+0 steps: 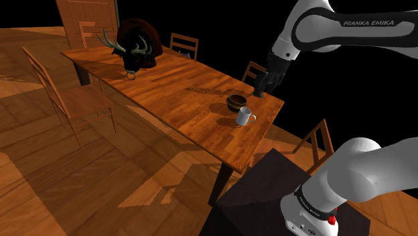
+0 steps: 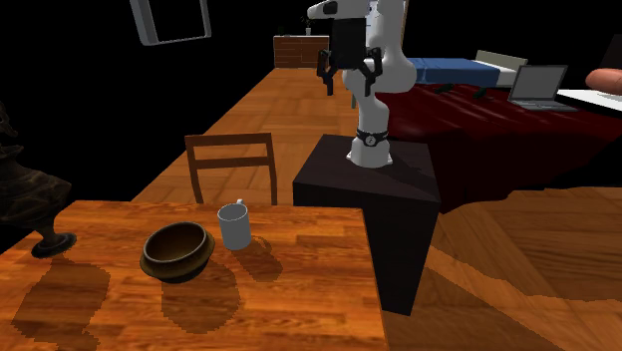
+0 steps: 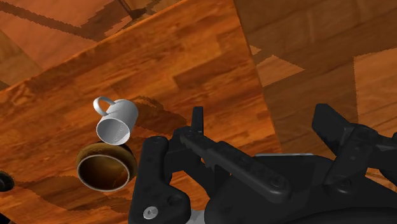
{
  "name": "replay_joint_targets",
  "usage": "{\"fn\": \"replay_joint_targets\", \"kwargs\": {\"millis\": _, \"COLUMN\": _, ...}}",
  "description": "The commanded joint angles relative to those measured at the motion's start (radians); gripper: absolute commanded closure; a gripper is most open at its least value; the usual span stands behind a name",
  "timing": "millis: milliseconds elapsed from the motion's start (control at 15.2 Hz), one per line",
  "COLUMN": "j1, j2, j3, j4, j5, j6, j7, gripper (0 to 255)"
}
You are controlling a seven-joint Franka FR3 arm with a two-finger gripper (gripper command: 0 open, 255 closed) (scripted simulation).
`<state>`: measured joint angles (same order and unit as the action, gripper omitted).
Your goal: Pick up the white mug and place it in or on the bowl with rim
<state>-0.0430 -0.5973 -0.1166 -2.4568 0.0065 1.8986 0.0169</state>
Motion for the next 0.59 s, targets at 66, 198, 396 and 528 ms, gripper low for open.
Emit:
{"fn": "replay_joint_targets", "kwargs": {"millis": 66, "j1": -0.017, "j2": 0.075, "j3": -0.033, "j4": -0.018, "j5": -0.018, "j6": 0.097, "j7": -0.033, "gripper": 0}}
{"fn": "replay_joint_targets", "kwargs": {"millis": 198, "j1": -0.025, "j2": 0.134, "j3": -0.052, "j4": -0.019, "j5": -0.025, "j6": 0.158, "j7": -0.052, "gripper": 0}}
{"fn": "replay_joint_targets", "kwargs": {"millis": 396, "j1": -0.035, "j2": 0.229, "j3": -0.082, "j4": -0.01, "j5": -0.029, "j6": 0.247, "j7": -0.082, "gripper": 0}}
{"fn": "replay_joint_targets", "kwargs": {"millis": 528, "j1": -0.041, "j2": 0.297, "j3": -0.102, "j4": 0.002, "j5": -0.027, "j6": 0.304, "j7": -0.104, "gripper": 0}}
